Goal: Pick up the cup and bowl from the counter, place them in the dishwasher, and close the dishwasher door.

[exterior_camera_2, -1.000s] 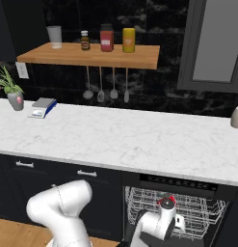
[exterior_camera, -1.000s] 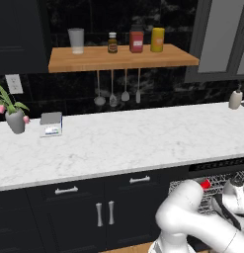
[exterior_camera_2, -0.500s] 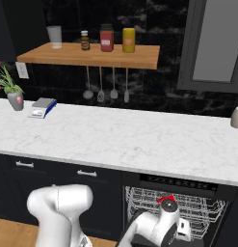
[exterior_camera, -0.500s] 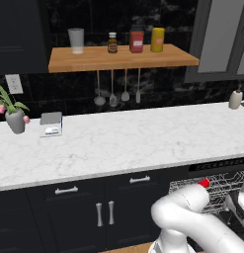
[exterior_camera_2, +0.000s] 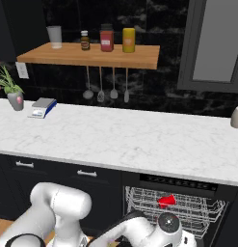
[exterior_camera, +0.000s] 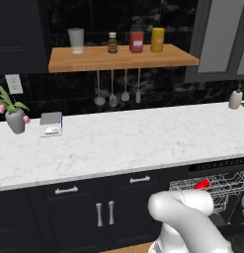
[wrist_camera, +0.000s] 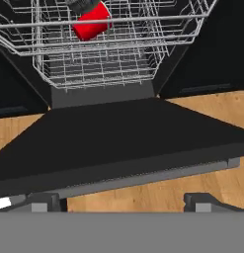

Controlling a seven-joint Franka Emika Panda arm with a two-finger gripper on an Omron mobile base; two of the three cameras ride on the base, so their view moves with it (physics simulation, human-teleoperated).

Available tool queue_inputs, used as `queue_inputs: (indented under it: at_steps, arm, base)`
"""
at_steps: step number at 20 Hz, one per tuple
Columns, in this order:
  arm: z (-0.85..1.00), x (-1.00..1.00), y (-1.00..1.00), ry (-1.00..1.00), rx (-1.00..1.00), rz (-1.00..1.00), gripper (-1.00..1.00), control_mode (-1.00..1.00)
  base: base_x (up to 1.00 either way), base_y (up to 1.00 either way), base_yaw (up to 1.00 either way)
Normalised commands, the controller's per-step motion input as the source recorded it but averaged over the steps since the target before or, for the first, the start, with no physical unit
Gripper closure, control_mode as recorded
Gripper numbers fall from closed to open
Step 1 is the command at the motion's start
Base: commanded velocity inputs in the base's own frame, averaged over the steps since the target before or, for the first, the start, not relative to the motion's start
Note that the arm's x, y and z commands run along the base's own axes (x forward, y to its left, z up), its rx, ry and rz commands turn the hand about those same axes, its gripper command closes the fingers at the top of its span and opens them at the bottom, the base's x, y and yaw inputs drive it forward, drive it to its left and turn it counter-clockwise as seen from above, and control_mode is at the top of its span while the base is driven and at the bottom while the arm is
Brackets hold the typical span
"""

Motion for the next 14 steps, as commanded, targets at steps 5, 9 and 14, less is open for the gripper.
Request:
queue_inputs:
  at_steps: [5,9,14]
  arm:
    - [0.09,-1.00,-0.19,-0.34,0.02,0.00,-1.00,-1.00]
    - [-0.49,-1.00,-0.29,-0.40,0.01,0.13,-1.00,-1.00]
    - [-0.93,-0.83,-0.38,-0.34,0.01,0.15,-1.00,-1.00]
  base:
    - [0.00,0.00,0.00]
    - [0.00,0.00,0.00]
    - [0.00,0.00,0.00]
